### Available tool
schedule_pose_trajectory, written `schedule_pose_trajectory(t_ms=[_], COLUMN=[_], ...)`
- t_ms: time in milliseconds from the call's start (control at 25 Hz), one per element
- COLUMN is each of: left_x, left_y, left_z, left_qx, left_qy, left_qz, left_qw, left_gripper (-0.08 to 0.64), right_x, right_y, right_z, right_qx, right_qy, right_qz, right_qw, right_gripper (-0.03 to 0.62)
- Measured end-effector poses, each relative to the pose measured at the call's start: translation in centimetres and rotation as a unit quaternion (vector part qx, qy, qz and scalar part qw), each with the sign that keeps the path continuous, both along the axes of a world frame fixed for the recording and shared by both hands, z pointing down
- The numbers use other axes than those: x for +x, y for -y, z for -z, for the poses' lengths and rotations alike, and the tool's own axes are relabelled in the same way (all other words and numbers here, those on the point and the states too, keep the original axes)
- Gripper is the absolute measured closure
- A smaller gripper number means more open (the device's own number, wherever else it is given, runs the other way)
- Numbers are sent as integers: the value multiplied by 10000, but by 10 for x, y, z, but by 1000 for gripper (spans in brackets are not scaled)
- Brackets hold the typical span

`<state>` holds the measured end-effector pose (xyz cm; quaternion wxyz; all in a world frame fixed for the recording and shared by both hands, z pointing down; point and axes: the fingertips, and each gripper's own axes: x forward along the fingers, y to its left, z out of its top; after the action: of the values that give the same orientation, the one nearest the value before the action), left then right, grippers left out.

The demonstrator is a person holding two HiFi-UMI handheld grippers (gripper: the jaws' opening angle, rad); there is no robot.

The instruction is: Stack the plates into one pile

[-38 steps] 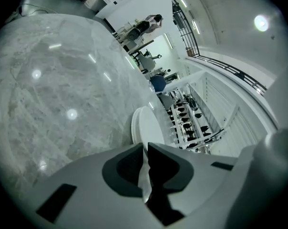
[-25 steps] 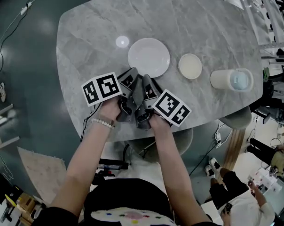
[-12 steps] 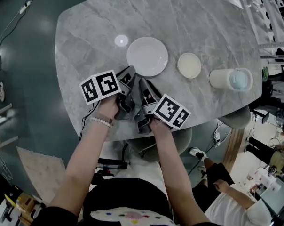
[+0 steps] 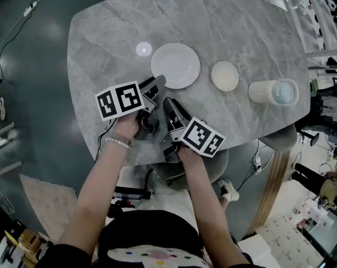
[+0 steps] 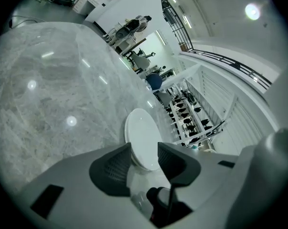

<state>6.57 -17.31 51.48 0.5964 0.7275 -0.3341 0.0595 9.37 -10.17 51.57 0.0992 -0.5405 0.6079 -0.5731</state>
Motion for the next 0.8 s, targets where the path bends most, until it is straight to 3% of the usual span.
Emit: schedule_pose_trajectory(t_ms=[200, 360, 440, 600, 800], left_x=[-6, -20, -28, -42, -70], left_y=[-6, -9, -11, -19, -30], left_z=[12, 33, 45, 71, 114], left_qx=[313, 882, 1237, 1871, 2551], left_qy=[167, 507, 739, 1172, 1225], left_qz=[-119, -205, -310, -644, -610], left_qw=[9993, 9946, 9891, 9732, 9572], left_gripper=[396, 476, 516, 549, 549], right_x=[-4, 4, 4, 3, -15], right_y=[-5, -7, -8, -10, -16], right_z=[9, 22, 33, 62, 95], right_qx=[106, 269, 421, 762, 1197], right_qy=[-199, -736, -986, -1371, -1865], right_qz=[86, 52, 38, -12, 275], right_qw=[9997, 9969, 9942, 9876, 9748], right_gripper=[486, 561, 591, 591, 591])
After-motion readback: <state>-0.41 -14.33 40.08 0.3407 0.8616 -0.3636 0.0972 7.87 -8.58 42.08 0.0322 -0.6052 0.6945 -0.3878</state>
